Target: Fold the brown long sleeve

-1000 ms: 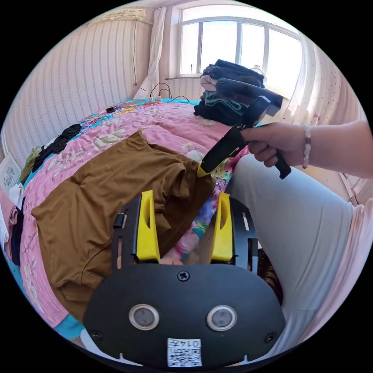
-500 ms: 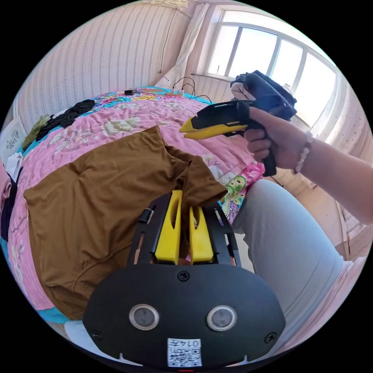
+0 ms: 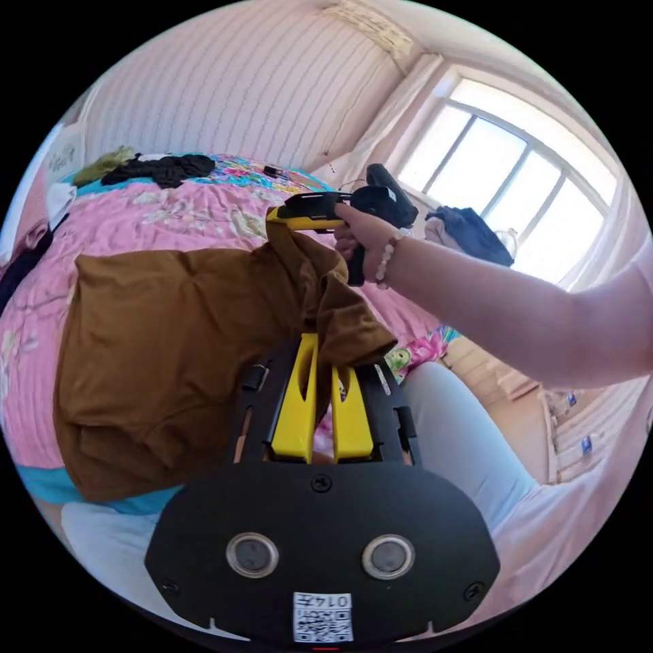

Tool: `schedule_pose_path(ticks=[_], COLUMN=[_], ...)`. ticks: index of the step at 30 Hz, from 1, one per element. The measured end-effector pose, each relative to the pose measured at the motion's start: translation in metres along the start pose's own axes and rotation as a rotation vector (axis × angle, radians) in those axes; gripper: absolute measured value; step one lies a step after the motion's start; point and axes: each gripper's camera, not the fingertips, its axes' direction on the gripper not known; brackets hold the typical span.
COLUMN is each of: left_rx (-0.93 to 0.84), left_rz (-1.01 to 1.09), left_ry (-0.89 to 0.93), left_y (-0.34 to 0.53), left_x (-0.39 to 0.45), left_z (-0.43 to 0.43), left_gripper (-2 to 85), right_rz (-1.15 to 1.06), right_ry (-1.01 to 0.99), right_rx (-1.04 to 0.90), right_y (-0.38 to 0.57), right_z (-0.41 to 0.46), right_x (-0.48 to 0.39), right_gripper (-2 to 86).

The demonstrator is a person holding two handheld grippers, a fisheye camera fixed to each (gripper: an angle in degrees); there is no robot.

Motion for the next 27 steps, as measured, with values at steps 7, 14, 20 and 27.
schedule_pose_path(ticks=[7,14,20,27], left_rx=[0.211,0.044,0.037,-0.178], left_rz=[-0.368,-0.506,-0.477,-0.085], left_ry=[-0.04,0.044,-0.057,-0.37], left_y=[0.009,0.038,0.05,-0.008], left_x=[-0.126,-0.202,-0.206,-0.194], left_z=[-0.116,-0.168,-0.187,-0.114], left_gripper=[-0.4,-0.8,-0.6,4.5], right_rz=[-0.243,-0.3,-0.395,-0.487], right_ry=[-0.02,0.198,-0.082,0.189], right_rx=[-0.206,-0.388,-0.292,-0.421], right_y=[-0.039,-0.015,-0.009,-0.007], right_z=[0.159,0.314,0.297,0.348], right_x=[-0.175,-0.231,-0.236,-0.24], right_gripper=[2.3,7.8,7.3,10.6])
